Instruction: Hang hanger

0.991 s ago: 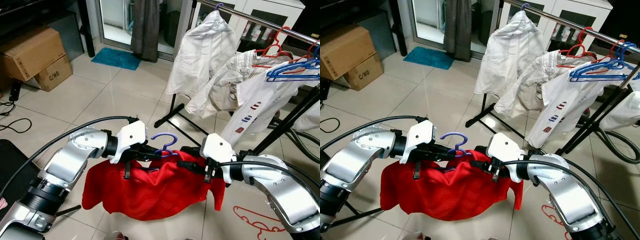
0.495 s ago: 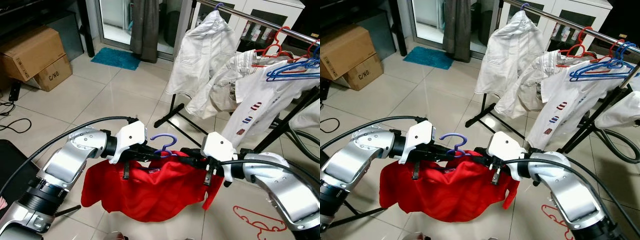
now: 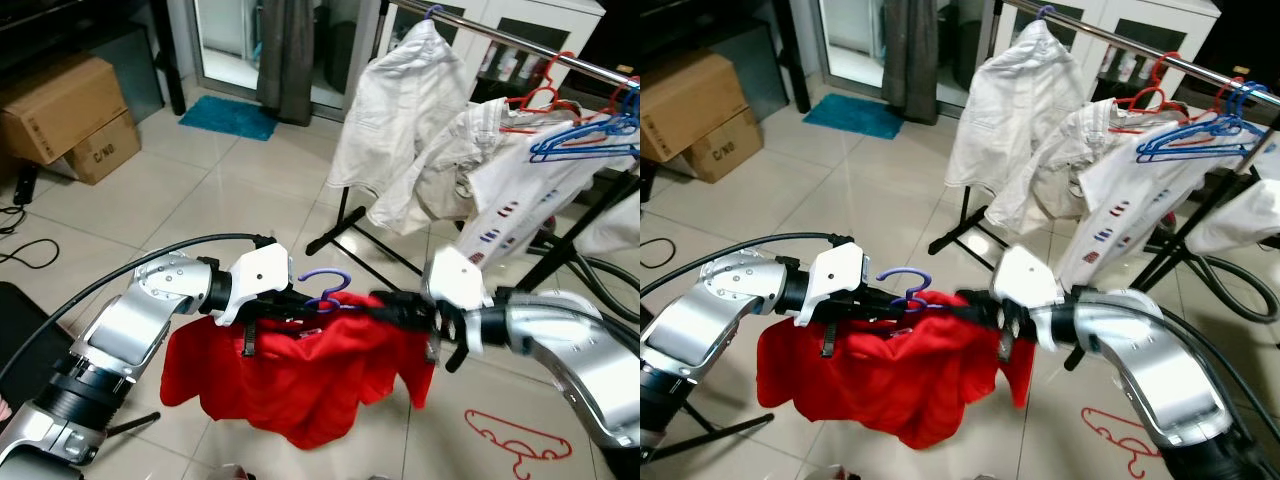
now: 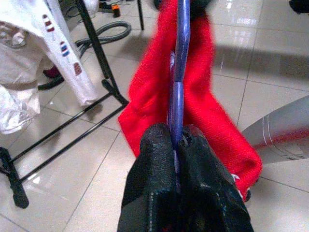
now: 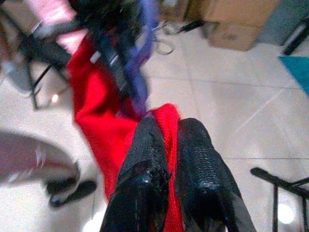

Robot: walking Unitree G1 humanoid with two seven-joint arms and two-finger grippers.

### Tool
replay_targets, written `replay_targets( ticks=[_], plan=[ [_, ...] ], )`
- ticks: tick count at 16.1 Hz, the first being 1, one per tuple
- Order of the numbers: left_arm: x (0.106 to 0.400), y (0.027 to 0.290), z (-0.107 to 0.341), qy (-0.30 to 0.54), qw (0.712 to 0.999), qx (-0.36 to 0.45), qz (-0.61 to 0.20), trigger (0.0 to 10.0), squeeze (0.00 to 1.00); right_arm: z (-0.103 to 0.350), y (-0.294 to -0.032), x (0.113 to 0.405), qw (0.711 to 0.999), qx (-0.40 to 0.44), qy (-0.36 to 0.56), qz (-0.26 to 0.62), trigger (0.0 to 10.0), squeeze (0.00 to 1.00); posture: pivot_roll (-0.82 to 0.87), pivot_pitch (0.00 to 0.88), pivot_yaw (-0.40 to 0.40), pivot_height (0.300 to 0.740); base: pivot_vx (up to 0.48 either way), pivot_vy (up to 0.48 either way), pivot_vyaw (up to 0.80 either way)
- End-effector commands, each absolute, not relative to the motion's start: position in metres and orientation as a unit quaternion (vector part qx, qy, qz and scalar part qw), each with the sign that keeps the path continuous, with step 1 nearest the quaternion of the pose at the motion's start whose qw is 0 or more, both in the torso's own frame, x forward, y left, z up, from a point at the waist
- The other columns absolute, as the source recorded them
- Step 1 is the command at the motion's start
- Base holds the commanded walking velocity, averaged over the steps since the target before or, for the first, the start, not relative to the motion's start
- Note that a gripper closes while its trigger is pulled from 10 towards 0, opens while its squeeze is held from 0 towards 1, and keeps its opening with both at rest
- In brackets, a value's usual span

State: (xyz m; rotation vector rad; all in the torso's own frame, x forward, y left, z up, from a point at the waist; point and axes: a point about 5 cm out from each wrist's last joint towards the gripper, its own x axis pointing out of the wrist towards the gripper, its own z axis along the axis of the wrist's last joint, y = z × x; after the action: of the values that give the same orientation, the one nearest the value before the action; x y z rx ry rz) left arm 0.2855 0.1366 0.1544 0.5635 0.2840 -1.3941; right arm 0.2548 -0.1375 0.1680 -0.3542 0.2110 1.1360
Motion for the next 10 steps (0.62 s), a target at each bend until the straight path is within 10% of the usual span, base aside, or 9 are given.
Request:
replay_targets(
  ticks=[1, 10],
  plan=[
    [0.284, 0.129, 0.159, 0.114, 0.708, 0.269, -0.644, 0.0, 0.00, 0.174, -0.142, 0.260, 0.836, -0.159, 0.097, 0.516, 0.0, 0.00, 0.02, 0.042, -0.063, 0.740, 0.000, 0.000, 0.00],
    [0.281, 0.130, 0.153, 0.125, 0.681, 0.295, -0.659, 0.0, 0.00, 0.189, -0.168, 0.295, 0.883, -0.139, 0.115, 0.433, 0.0, 0.00, 0.03, 0.037, -0.064, 0.740, 0.000, 0.000, 0.00]
  ],
)
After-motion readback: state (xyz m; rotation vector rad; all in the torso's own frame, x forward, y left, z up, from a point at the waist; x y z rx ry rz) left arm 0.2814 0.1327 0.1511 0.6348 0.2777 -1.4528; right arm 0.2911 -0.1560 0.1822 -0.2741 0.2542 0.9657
